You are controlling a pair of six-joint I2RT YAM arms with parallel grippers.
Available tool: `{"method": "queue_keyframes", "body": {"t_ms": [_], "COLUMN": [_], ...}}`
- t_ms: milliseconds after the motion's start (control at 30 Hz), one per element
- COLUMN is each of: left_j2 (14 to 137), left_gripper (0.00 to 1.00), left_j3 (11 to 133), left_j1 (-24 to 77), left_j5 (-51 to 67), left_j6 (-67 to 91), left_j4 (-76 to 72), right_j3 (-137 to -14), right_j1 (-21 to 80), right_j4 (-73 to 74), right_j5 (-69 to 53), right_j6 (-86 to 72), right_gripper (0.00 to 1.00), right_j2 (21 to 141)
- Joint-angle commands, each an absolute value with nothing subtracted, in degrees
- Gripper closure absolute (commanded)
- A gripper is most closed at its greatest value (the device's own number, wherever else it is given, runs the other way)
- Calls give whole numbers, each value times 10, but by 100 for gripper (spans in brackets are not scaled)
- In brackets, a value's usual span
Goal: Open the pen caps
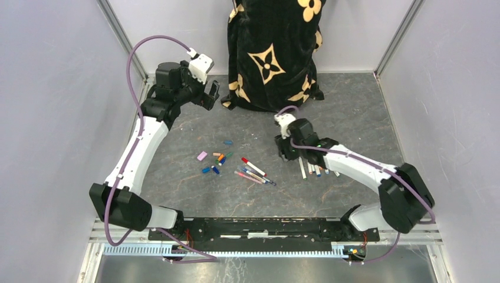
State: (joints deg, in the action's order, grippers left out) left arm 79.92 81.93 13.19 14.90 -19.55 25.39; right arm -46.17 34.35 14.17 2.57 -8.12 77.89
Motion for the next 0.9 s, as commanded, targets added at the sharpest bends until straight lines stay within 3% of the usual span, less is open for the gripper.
{"method": "queue_keyframes", "body": {"t_ms": [0, 300, 867], "left_j2": [776, 790, 806], "left_gripper": [0, 0, 0], "left_j3": [798, 794, 790], "left_j1": [127, 120, 109], "left_j5": [137, 197, 314], "left_j6": [-158, -188, -287], "left_j4": [253, 341, 440], "right_j3": [-515, -604, -602], "right_j1": [415, 484, 484], "right_j4": [93, 79, 78], "right_j5": [-30, -35, -5], "right_j6": [-40, -18, -5], "right_gripper": [50, 52, 60], "right_j2": [845, 986, 1039]}}
